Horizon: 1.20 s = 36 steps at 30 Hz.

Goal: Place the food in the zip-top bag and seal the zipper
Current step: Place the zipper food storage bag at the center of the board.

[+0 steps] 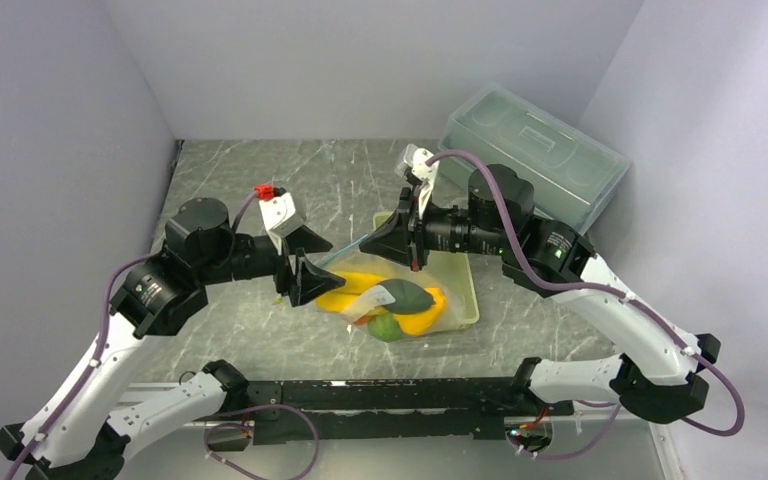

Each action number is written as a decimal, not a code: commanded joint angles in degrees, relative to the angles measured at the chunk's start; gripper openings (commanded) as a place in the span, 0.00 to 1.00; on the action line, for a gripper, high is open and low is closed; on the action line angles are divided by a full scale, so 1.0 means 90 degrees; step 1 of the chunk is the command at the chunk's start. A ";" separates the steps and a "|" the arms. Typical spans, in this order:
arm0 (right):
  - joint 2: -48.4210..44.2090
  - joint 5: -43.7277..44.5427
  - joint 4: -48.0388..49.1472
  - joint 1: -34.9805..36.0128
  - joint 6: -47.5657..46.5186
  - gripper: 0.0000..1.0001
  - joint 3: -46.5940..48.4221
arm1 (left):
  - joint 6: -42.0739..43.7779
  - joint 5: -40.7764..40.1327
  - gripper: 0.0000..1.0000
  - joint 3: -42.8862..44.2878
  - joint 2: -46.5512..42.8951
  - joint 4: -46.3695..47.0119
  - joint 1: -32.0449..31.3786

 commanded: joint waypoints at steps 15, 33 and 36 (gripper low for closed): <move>0.0184 -0.0663 0.1239 -0.0246 0.0618 0.00 0.0285 | 0.0000 0.0408 0.66 -0.0524 -0.0078 0.0583 0.0007; 0.0041 -0.0595 0.1338 -0.0412 0.0693 0.00 -0.0100 | -0.0097 0.0570 0.00 -0.0498 0.0197 0.0692 0.0007; 0.0010 -0.0477 0.1257 -0.0442 0.0674 0.00 -0.0174 | -0.0093 0.0454 0.00 -0.0489 0.0166 0.0692 0.0011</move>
